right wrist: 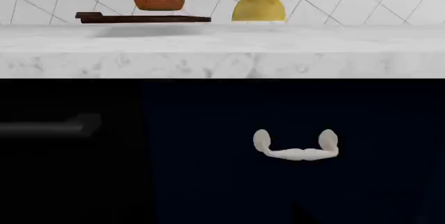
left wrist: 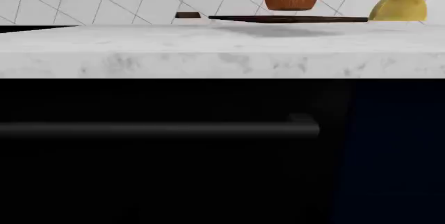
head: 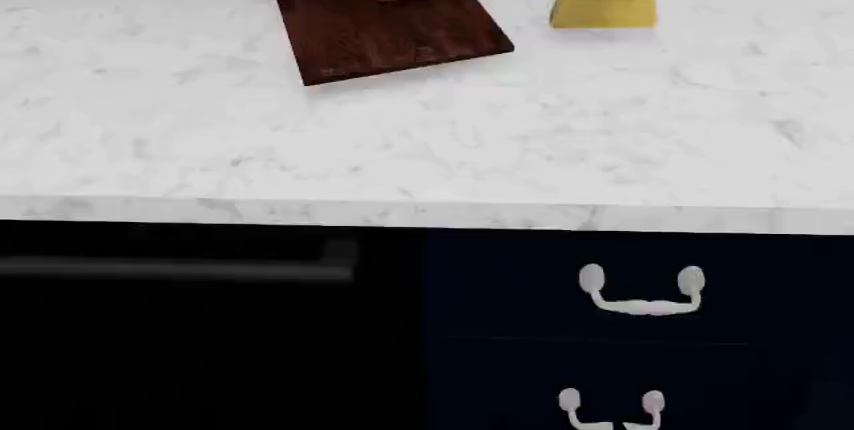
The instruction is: Pick up the wedge of cheese and place it on the slice of bread to prepare a simple cheese on bread dish.
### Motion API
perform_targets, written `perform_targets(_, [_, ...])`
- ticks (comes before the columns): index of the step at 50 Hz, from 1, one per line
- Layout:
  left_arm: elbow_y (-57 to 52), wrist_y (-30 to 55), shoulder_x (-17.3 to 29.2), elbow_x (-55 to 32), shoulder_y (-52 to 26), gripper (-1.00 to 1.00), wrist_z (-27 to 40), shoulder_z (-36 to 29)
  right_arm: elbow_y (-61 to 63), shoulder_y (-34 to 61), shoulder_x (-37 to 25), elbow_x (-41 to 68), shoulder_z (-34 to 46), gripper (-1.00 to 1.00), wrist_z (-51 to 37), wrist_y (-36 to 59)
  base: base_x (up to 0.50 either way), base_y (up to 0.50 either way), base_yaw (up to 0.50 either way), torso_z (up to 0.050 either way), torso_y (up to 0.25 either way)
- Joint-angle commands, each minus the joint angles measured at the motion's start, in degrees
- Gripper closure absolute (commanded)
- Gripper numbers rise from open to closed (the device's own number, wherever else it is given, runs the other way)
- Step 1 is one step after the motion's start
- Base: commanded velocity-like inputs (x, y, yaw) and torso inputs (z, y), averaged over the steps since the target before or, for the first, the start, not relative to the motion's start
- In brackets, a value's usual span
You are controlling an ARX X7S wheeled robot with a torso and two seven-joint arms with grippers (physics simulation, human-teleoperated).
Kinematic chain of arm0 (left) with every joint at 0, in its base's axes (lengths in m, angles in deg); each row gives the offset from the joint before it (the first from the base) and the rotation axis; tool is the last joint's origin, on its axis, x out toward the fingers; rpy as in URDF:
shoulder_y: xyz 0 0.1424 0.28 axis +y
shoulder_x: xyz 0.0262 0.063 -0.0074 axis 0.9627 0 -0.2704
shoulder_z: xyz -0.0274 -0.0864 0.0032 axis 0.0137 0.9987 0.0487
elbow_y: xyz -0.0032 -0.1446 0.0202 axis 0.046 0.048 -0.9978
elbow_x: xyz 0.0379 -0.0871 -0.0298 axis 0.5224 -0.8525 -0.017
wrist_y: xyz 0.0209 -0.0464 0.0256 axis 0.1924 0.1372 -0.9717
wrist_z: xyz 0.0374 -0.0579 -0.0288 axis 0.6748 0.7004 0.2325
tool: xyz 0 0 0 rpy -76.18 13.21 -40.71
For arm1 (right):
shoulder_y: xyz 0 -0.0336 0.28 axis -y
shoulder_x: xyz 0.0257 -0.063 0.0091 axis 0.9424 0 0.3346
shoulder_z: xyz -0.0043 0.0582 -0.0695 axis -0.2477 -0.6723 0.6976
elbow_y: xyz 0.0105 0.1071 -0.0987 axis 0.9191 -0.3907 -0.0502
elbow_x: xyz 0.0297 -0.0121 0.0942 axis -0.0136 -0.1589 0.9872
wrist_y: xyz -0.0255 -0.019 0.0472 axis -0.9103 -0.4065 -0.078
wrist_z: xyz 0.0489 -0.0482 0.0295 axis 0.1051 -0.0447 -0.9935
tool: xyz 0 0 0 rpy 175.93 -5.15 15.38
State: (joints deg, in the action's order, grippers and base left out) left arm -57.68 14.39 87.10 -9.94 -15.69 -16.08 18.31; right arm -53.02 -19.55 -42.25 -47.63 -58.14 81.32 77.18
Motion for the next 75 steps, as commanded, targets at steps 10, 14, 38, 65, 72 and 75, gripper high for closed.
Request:
perform_targets(10, [-0.66, -0.86, 2.14, -2.85, 0.26, -1.0, 2.64, -1.38, -1.08, 0.52, -2.07, 0.54, 2.2, -1.0, -5.1, 1.45, 0.0, 0.0, 0.0, 0.0, 0.0])
perform_targets(14, [-2.79, -0.78, 2.81, -6.33, 1.27, -1.0, 0.91, -1.67, -0.91, 0.42, -2.56, 0.93, 2.82, -1.0, -5.78, 1.51, 0.0, 0.0, 0.0, 0.021, 0.0])
perform_targets(38, [-2.86, -2.53, 4.82, -8.13, 1.38, -1.0, 2.64, -4.16, -1.78, 0.92, -4.5, 2.61, 5.09, -1.0, -8.44, 1.74, 0.0, 0.0, 0.0, 0.05, 0.0])
perform_targets(65, [-15.66, 5.8, 7.7, -7.04, 1.25, -1.0, 7.8, -5.6, 8.95, -0.09, -7.78, 2.22, 6.99, -1.0, -11.58, 8.12, 0.0, 0.0, 0.0, 0.03, 0.0])
perform_targets(72, [-21.47, 11.33, 8.61, -6.73, 0.65, -1.0, 9.35, -5.89, 16.02, 0.22, -8.86, 3.68, 6.41, -1.0, -11.51, 13.08, 0.0, 0.0, 0.0, 0.0, 0.0])
perform_targets(75, [-23.38, 12.49, 8.99, -6.27, 0.4, -1.0, 9.98, -5.97, 19.34, 0.7, -9.38, 4.23, 6.1, -1.0, -11.51, 15.32, 0.0, 0.0, 0.0, 0.0, 0.0])
